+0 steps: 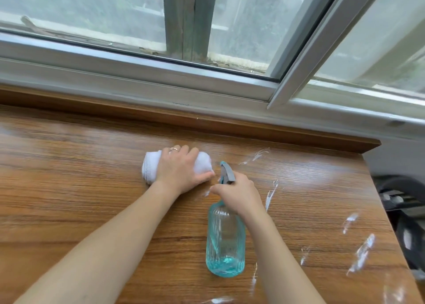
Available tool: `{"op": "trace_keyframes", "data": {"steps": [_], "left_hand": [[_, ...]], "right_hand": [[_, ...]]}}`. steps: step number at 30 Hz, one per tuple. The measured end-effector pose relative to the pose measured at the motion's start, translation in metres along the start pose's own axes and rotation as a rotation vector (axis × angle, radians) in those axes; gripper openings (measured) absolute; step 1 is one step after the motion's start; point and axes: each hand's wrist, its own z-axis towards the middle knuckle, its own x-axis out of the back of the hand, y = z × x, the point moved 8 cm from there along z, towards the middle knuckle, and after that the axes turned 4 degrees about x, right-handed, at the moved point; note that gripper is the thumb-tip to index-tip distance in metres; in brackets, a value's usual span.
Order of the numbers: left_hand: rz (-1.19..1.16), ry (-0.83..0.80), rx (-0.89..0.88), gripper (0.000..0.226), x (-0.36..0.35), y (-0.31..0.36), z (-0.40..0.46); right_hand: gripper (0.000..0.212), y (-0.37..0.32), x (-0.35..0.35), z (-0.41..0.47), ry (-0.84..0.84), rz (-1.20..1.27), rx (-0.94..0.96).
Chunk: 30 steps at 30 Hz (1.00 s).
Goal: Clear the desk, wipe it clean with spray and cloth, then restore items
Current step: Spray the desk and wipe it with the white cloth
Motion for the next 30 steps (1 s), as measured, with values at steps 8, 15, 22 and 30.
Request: {"op": "trace_keyframes", "data": {"steps": [8,15,22,30], "left_hand": [[0.041,-0.016,-0.016,0.08,-0.002,0.004,-0.006],[0.069,-0.012,-0.036,0.083,-0.01,0.01,0.046],[0.102,-0.059,-0.054,0.087,-0.016,0.014,0.076],[0.079,-0.108,-0.043,0.09,-0.007,0.011,0.059]], "right_hand": [[0.02,0.003,0.006,0.001,-0.03,-0.035,0.008],[0.021,0.015,0.007,0.015,-0.02,-0.004,-0.017],[0.029,0.02,0.002,0.016,-0.046,0.023,-0.029],[0.036,0.025,0.002,-0.007,-0.02,0.075,-0.032]]}}
